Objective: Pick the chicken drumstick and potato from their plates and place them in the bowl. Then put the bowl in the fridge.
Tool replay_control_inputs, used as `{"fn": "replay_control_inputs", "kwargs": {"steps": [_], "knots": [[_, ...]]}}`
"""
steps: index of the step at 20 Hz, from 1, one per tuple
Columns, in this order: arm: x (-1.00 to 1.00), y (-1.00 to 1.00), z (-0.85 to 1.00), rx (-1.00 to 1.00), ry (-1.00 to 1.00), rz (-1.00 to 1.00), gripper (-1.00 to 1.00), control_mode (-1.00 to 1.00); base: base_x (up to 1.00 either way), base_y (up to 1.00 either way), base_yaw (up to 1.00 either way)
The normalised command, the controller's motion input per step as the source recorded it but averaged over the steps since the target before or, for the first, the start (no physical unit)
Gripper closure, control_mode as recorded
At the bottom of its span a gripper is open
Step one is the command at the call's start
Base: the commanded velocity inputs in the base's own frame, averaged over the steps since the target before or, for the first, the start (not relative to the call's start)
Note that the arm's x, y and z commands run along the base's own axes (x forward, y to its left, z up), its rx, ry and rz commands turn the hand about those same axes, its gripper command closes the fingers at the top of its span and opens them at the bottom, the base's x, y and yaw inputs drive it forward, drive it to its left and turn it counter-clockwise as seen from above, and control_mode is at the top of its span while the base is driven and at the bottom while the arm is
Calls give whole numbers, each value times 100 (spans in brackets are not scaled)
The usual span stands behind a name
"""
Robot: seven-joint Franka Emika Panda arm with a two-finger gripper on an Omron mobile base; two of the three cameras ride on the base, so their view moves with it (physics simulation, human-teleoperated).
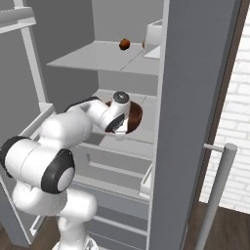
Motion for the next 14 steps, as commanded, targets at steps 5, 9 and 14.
{"fn": "replay_control_inputs", "kwargs": {"steps": [5, 9, 14], "knots": [[46, 0, -10, 0, 0, 0, -100, -100, 0, 0, 0], [61, 0, -18, 0, -2, 0, -100, -100, 0, 0, 0], [21, -3, -1, 0, -9, 0, -100, -100, 0, 0, 0]]}}
